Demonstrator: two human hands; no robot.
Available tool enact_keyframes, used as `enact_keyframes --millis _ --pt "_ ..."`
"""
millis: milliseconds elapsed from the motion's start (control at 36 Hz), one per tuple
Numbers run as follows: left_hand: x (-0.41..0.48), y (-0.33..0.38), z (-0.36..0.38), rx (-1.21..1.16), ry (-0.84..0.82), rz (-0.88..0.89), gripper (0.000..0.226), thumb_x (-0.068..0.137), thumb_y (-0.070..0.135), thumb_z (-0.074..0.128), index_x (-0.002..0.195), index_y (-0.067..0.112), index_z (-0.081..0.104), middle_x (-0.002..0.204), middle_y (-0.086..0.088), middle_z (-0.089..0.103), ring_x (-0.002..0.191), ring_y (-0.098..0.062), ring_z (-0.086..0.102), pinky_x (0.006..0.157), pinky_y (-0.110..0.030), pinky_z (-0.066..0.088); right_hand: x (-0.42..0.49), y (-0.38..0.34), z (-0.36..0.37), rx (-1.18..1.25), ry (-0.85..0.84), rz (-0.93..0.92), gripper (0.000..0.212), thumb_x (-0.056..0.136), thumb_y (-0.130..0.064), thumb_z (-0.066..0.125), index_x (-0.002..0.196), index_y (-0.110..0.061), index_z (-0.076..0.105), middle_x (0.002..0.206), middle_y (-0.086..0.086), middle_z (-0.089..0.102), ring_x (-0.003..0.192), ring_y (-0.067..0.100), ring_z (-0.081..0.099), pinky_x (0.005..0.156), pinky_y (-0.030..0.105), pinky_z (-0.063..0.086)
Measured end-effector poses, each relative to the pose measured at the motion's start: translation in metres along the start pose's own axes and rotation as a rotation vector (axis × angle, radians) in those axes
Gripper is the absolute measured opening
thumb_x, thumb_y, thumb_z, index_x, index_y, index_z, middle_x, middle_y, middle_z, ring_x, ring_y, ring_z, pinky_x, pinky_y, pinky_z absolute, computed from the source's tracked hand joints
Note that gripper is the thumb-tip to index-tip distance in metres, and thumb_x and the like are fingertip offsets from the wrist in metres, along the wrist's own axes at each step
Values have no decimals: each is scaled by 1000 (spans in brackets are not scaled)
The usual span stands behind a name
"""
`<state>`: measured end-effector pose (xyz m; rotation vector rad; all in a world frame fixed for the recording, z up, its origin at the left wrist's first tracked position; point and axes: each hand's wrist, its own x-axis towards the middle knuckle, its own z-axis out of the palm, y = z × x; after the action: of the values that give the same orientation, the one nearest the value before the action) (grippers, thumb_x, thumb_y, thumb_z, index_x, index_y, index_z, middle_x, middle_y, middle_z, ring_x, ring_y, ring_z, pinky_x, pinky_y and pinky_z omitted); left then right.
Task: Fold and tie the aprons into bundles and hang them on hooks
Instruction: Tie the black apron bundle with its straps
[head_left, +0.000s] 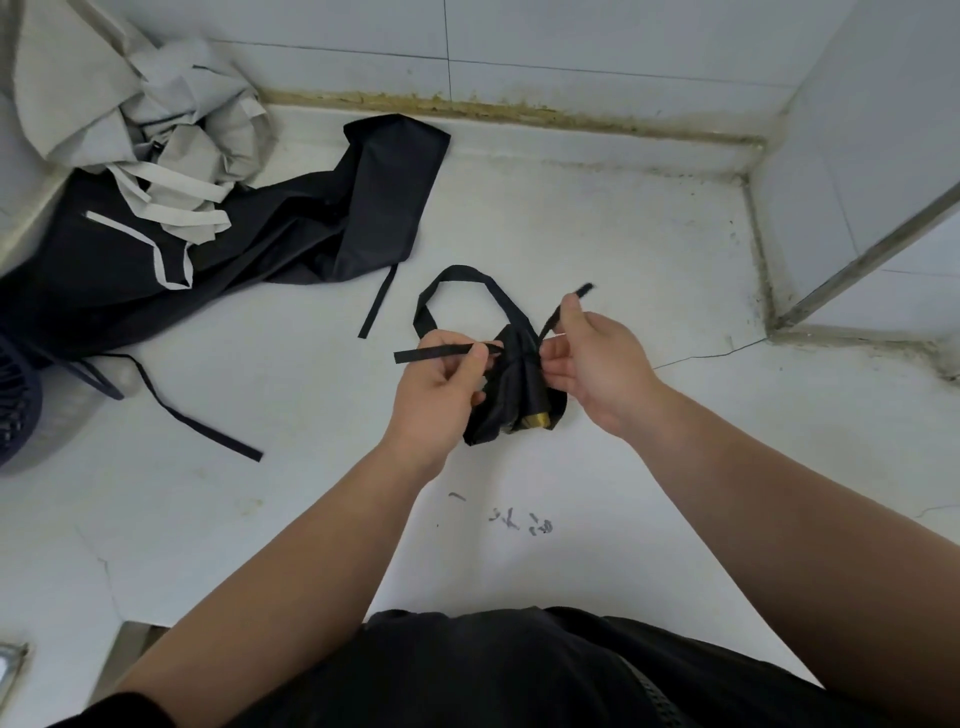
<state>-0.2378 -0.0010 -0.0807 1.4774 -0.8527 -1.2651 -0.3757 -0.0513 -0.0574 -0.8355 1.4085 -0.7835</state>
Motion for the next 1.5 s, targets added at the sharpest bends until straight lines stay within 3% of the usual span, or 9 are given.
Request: enact_keyframes --millis 139,250,500,833,972,1111,1195,1333,1500 --pt "3 3 3 60 25 32 7 99 18 50 95 18 56 103 -7 69 97 -19 67 76 -42 57 -6 3 2 -245 -121 -122 29 95 -26 54 80 -1 57 80 20 58 77 34 57 91 46 51" --pt "3 5 5 82 29 76 5 99 18 51 97 14 54 97 4 70 84 -10 65 65 -24 51 -4 7 2 -418 -76 -202 25 91 -15 55 92 10 61 85 29 62 68 25 51 70 37 46" --pt "2 3 7 106 16 145 24 93 2 55 95 25 60 96 5 71 89 -9 66 86 -22 52 2 7 4 -343 -10 -209 14 95 -20 53 91 -10 62 87 9 64 73 20 54 67 41 49" --pt "12 22 6 73 0 32 6 92 12 62 87 9 62 71 8 68 56 3 58 50 -10 43 -3 13 4 -538 -46 -493 11 97 -18 49 94 -10 57 84 10 66 74 23 56 68 25 44" --pt "17 25 5 204 -83 26 16 93 14 60 84 12 73 78 -5 64 67 -7 54 55 -12 45 -6 16 3 -706 -67 -685 14 97 -12 50 95 -6 62 71 -10 51 64 8 45 62 13 36" --pt "22 21 4 467 -177 74 22 95 14 53 82 20 69 83 -12 66 74 -11 52 76 -37 52 -6 18 1 -843 -45 -751 19 96 -15 53 106 -5 66 133 6 48 97 16 55 78 22 38" --pt "21 22 2 565 -236 120 30 97 13 51 67 15 53 63 -4 47 60 -8 40 61 -30 42 -5 17 -3 -863 -92 -731 18 97 -16 50 104 -5 62 147 6 36 116 17 51 83 22 36" --pt "19 23 -2 636 -343 182 21 97 14 52 78 10 58 64 7 47 54 -2 39 56 -13 33 -4 14 -4 -823 -141 -653 10 99 -15 46 91 -10 50 75 -7 50 69 11 46 65 26 32" --pt "19 18 -6 575 -276 177 27 85 10 66 95 30 51 85 14 61 72 8 52 68 -7 39 -3 9 0 -648 -36 -472 12 96 -17 52 92 -9 61 84 -3 64 84 18 58 73 17 43"
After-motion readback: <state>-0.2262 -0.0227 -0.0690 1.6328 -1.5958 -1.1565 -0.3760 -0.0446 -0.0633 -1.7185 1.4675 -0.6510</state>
